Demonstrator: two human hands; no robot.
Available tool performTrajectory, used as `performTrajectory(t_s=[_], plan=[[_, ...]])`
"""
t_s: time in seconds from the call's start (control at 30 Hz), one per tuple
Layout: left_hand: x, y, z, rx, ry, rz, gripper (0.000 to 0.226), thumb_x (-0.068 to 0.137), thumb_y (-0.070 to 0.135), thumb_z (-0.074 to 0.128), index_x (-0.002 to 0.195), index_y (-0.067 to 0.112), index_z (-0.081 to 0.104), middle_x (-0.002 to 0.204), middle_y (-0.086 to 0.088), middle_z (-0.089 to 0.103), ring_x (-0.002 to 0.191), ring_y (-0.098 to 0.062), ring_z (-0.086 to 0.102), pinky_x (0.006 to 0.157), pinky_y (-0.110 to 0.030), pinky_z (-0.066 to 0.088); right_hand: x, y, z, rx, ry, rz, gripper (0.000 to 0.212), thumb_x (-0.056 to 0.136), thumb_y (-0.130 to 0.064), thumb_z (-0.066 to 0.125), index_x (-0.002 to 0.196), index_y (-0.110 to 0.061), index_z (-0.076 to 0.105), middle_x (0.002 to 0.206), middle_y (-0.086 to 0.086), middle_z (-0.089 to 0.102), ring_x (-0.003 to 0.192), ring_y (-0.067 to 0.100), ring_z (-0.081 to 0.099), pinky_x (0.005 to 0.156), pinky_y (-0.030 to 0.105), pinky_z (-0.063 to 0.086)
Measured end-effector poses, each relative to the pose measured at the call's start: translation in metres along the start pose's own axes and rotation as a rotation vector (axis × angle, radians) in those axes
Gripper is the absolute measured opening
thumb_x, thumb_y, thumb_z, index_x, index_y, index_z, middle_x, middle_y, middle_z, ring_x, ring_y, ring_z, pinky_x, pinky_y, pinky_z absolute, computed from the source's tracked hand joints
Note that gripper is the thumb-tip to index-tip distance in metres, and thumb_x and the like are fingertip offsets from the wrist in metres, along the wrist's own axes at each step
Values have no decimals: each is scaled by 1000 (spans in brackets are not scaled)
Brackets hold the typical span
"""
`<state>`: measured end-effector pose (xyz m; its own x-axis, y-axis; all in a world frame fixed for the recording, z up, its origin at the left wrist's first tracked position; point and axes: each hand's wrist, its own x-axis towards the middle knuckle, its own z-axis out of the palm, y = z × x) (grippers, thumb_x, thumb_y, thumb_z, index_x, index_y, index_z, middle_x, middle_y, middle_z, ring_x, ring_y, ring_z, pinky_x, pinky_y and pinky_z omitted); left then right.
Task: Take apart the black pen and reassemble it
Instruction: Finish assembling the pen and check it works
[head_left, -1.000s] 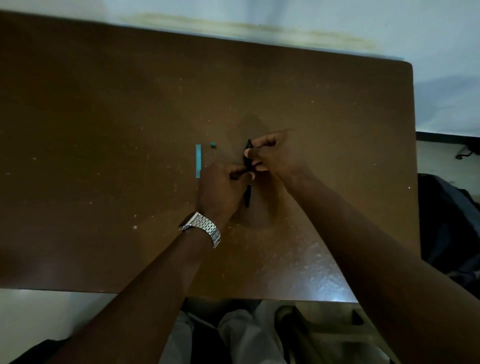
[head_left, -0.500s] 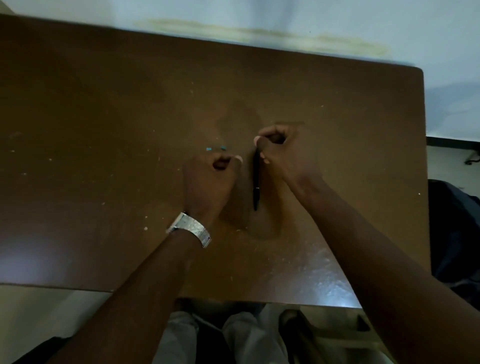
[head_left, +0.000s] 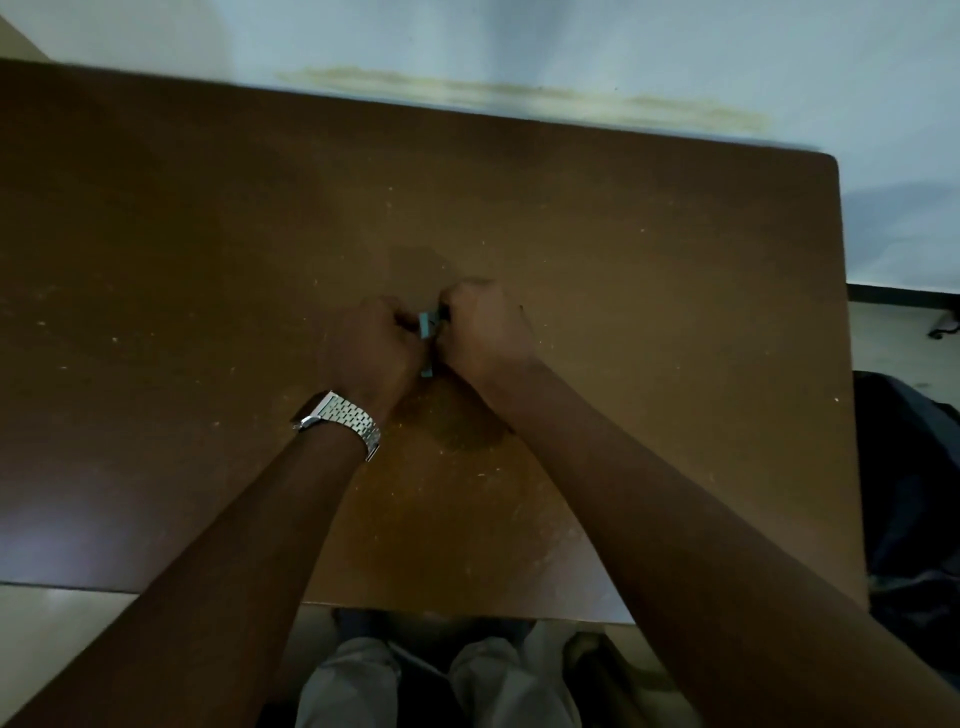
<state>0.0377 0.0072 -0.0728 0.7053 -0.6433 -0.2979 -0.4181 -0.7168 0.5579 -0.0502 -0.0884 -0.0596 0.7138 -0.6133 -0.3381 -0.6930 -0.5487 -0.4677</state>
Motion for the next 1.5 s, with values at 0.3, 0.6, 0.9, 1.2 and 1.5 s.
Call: performTrajectory(t_s=[0.3, 0.6, 0.9, 1.2, 1.5], plan=[[-3, -10, 2, -227, -25, -130, 21, 82, 31, 83, 68, 32, 67, 65, 7, 70, 61, -17, 70, 59, -30, 55, 4, -2, -7, -39, -73, -44, 21, 96, -14, 66, 115, -13, 74, 112, 9, 73, 97, 22, 69, 83, 37, 62], [2, -7, -15, -706, -28, -379, 20, 84, 25, 83, 101, 16, 77, 100, -3, 77, 84, -10, 75, 57, -19, 59, 1, -1, -14, 27, -60, 14, 14, 97, -19, 67, 109, -13, 68, 111, 8, 66, 91, 17, 57, 74, 29, 47], [-10, 21, -31, -966, -159, -368, 26, 79, 14, 88, 101, 11, 76, 93, -3, 81, 82, -13, 78, 65, -20, 60, -73, 7, -24, 1284, 11, 399, 16, 93, -2, 74, 100, -15, 78, 91, 6, 83, 85, 15, 81, 72, 24, 65], [-17, 34, -31, -1083, -233, -386, 29, 78, 15, 88, 104, 9, 76, 89, -2, 82, 79, -10, 78, 63, -18, 58, -89, 1, -23, 1469, 81, 475, 12, 90, -2, 76, 99, -10, 79, 93, 9, 83, 88, 22, 82, 78, 31, 66], [-24, 39, -30, -1143, -206, -379, 22, 80, 8, 86, 99, 8, 74, 85, -2, 83, 80, -13, 80, 63, -20, 60, -93, -1, -17, 1541, 160, 500, 16, 90, -1, 76, 103, -8, 78, 96, 11, 83, 89, 22, 82, 77, 30, 65]])
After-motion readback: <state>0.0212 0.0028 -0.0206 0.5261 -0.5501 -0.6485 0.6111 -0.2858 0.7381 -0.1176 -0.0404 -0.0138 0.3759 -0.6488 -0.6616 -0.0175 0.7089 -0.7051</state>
